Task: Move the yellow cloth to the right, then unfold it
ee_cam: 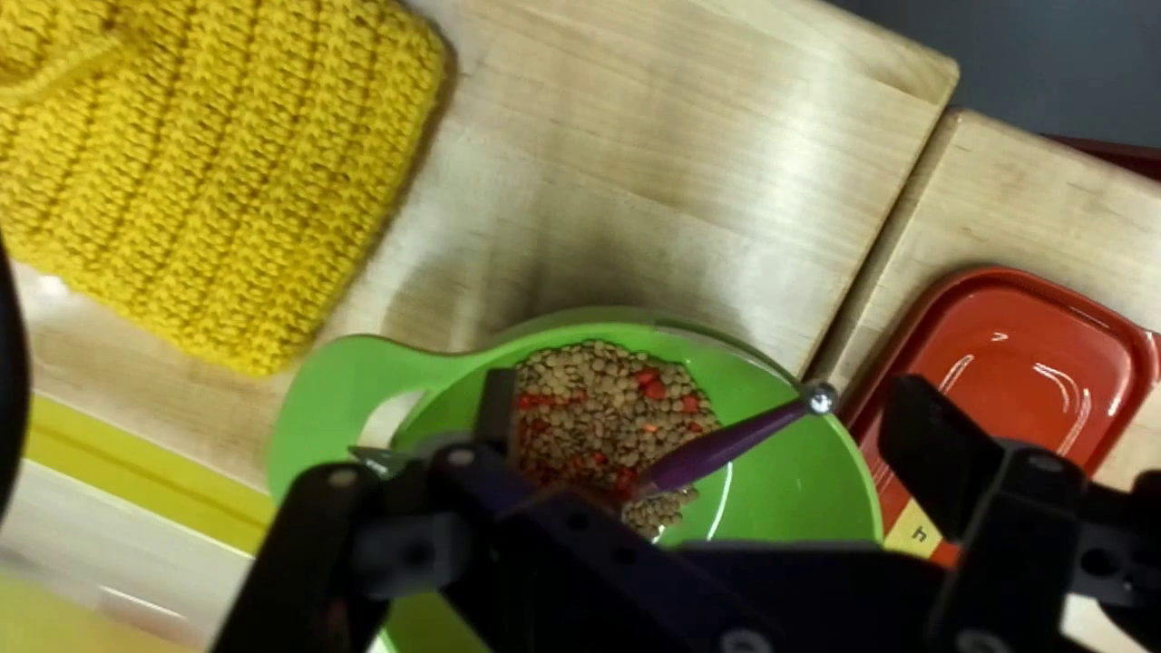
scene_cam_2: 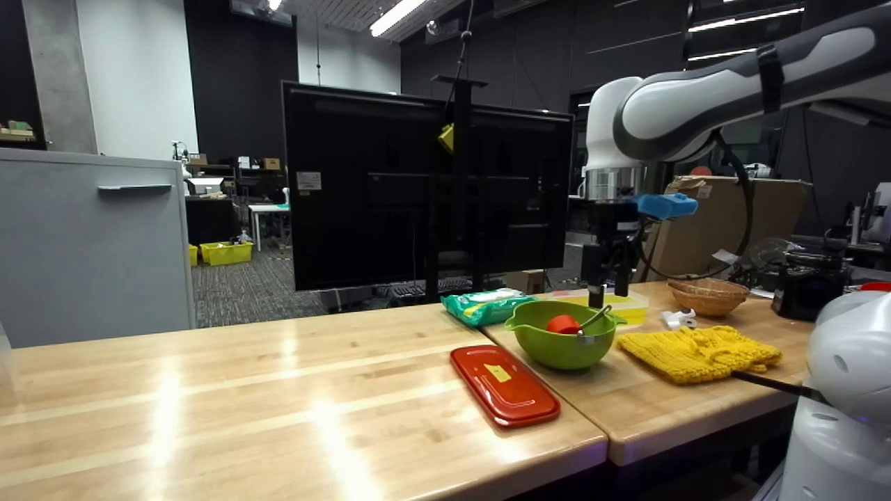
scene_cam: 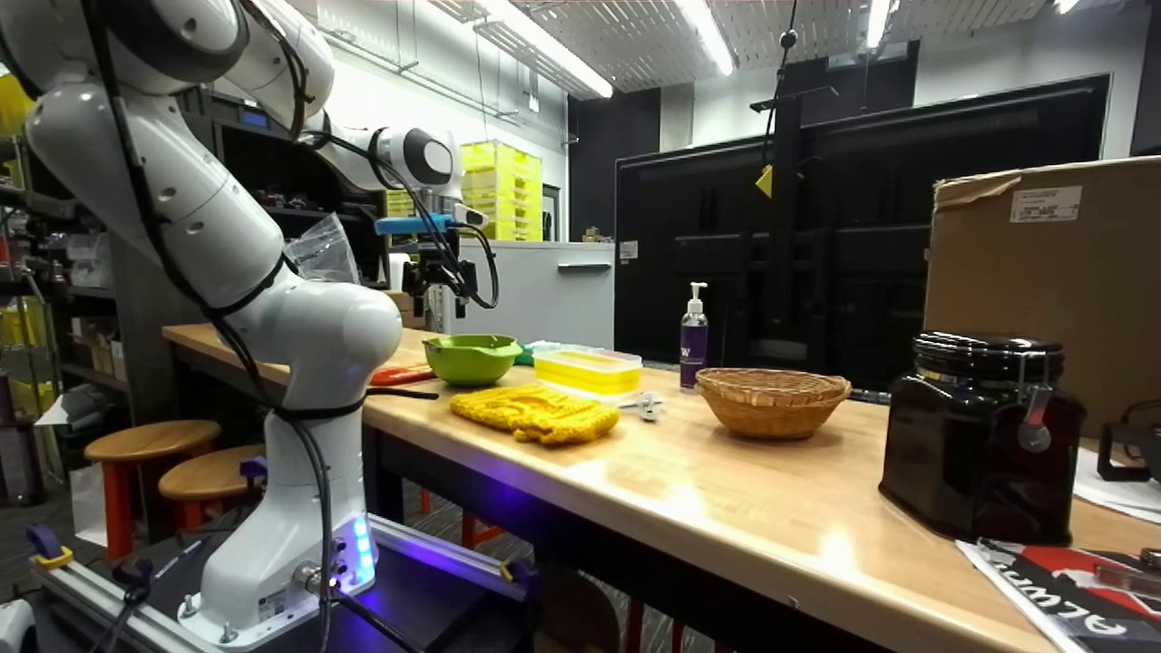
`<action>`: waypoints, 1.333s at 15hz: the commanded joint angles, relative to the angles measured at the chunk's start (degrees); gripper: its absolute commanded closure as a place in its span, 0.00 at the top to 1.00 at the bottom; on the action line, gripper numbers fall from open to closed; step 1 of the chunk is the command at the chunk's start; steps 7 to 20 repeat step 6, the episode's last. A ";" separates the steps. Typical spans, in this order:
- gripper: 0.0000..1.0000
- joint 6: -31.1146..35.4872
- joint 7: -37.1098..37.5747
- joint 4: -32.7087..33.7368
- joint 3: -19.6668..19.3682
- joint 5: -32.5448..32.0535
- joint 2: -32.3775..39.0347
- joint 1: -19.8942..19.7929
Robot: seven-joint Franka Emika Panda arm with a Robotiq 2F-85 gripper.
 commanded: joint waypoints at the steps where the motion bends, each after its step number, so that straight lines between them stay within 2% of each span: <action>1: 1.00 0.73 3.41 0.96 3.36 1.46 -0.85 1.26; 3: 1.00 0.46 5.00 1.59 4.46 2.03 -0.60 1.92; 4: 1.00 0.37 3.15 1.51 3.19 0.77 0.02 1.39; 20: 1.00 0.37 4.00 1.82 3.88 0.90 0.02 1.76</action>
